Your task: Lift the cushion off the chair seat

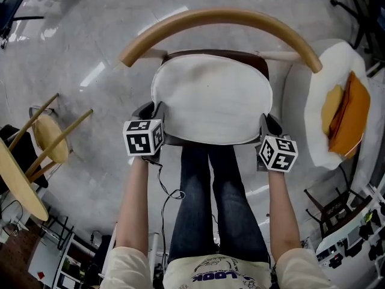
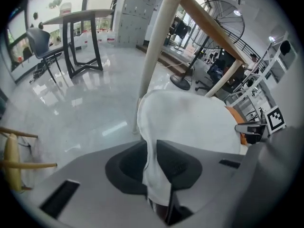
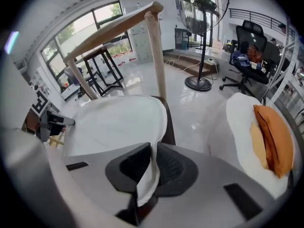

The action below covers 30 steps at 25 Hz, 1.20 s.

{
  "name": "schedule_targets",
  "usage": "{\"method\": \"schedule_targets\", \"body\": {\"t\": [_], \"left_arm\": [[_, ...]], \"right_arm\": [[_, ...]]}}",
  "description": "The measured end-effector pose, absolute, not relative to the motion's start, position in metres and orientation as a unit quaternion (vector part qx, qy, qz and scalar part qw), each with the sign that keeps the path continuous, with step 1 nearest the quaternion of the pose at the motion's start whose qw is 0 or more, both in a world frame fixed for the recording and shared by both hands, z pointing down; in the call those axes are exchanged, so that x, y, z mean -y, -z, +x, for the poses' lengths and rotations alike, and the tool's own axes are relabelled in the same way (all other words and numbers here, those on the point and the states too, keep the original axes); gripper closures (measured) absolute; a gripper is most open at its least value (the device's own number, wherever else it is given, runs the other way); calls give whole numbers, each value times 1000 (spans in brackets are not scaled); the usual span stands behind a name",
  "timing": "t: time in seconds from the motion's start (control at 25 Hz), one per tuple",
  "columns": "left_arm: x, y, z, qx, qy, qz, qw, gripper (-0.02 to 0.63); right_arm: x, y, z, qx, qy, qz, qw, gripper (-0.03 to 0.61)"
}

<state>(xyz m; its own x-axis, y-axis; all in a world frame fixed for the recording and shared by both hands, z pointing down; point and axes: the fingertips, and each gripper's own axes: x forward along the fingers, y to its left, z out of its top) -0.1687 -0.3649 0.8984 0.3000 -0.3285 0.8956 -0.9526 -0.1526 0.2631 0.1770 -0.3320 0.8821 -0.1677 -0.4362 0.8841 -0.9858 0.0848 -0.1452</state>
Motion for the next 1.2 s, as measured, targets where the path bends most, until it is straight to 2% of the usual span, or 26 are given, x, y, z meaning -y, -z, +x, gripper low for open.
{"method": "schedule_targets", "body": {"t": [0.52, 1.2], "left_arm": [[323, -782, -161, 486, -339, 687, 421, 563], [281, -511, -173, 534, -237, 735, 345, 563]], "right_arm": [[316, -753, 167, 676, -346, 574, 307, 537], [274, -472, 150, 713, -234, 627, 212, 537]]}}
